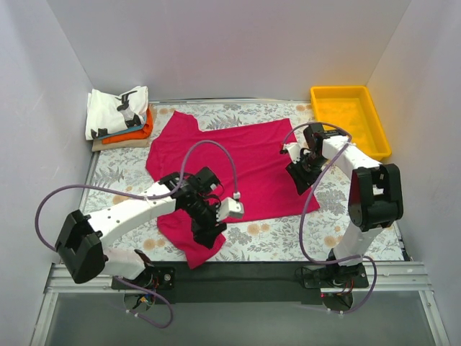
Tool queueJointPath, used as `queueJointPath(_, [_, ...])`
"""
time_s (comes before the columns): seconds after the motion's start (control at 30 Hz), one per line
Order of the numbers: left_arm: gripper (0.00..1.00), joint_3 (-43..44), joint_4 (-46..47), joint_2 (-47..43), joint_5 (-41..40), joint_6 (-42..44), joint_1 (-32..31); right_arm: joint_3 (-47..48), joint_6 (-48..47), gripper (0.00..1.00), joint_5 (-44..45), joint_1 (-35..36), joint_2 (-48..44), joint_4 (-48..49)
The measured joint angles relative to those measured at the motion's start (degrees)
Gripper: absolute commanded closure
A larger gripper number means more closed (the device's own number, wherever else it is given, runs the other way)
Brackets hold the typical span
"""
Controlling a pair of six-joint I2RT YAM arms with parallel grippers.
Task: Fold and stack the t-shirts
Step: Flatten the tshirt out
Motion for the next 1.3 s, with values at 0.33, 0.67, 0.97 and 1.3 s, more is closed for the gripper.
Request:
queueJointPath(0.33, [0.60, 2.2, 13.9, 7.3, -7.9, -5.3, 33.8, -2.5, 0.9, 0.69, 1.5, 0.0, 6.6, 3.9])
queueJointPath(0.67, [0.59, 3.7, 22.1, 13.4, -15.0, -9.5, 45.4, -17.3, -0.6, 0.67, 4.2, 0.1, -4.5, 6.0])
queueJointPath(0.97, [0.76, 18.6, 26.9, 25.2, -18.6, -12.4, 50.3, -12.3, -0.7, 0.66, 2.5, 0.4, -6.0, 0.5])
queueJointPath(1.3, [0.85, 16.8, 27.3, 31.5, -23.3, -12.8, 50.3, -8.6, -0.2, 0.68, 1.8, 0.4, -1.5, 2.5])
